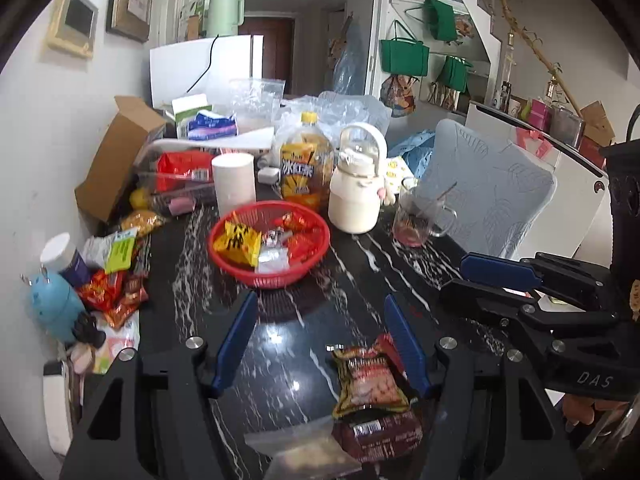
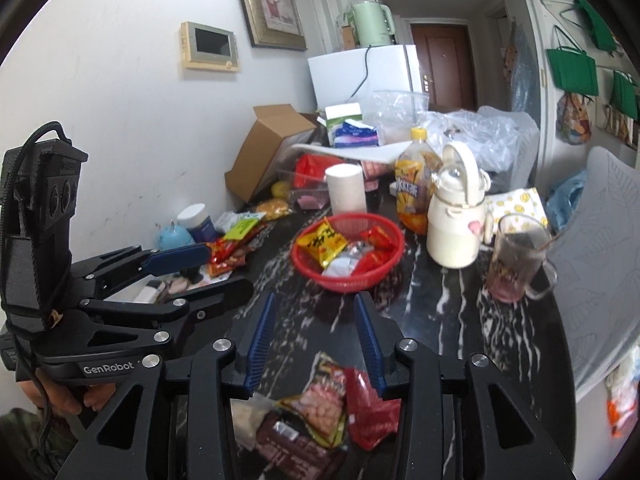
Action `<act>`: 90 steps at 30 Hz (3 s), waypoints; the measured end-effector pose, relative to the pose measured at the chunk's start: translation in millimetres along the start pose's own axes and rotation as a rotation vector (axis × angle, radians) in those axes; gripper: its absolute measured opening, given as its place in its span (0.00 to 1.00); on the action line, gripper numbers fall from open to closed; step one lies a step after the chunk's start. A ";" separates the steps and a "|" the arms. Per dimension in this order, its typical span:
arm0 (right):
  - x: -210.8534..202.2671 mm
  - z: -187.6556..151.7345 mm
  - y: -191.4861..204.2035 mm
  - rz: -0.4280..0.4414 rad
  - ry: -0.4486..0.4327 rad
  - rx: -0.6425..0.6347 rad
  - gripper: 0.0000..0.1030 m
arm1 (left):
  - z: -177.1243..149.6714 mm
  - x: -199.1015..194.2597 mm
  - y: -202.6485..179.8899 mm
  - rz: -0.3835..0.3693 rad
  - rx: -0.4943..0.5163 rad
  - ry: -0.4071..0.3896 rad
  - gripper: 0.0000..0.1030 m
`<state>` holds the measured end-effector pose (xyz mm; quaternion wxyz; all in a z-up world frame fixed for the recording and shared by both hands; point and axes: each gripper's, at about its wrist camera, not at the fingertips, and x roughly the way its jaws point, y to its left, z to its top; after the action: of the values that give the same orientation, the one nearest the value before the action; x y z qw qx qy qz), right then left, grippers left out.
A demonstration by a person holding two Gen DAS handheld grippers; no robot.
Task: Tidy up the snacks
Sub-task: 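Withdraw both grippers and move them toward the remaining packets on the table, then grasp the clear zip bag with the left gripper while the right grasps the nut-snack bag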
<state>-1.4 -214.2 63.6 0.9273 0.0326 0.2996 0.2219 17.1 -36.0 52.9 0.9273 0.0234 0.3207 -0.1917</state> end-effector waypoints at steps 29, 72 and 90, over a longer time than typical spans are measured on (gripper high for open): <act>48.0 -112.0 14.7 0.043 0.202 0.022 0.51 | -116.9 38.2 13.3 0.029 -0.090 0.170 0.63; 110.5 -93.5 6.6 -0.071 0.253 0.040 0.71 | -135.5 52.3 64.2 0.129 -0.178 0.149 0.68; 91.1 -104.3 19.3 -0.040 0.217 -0.071 0.37 | -140.4 56.4 61.5 0.123 -0.159 0.175 0.68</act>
<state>-2.6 -165.2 -67.4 0.8943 -0.0304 0.3907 0.2161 -1.7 25.1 -97.4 0.9047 -0.0141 0.4126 -0.1058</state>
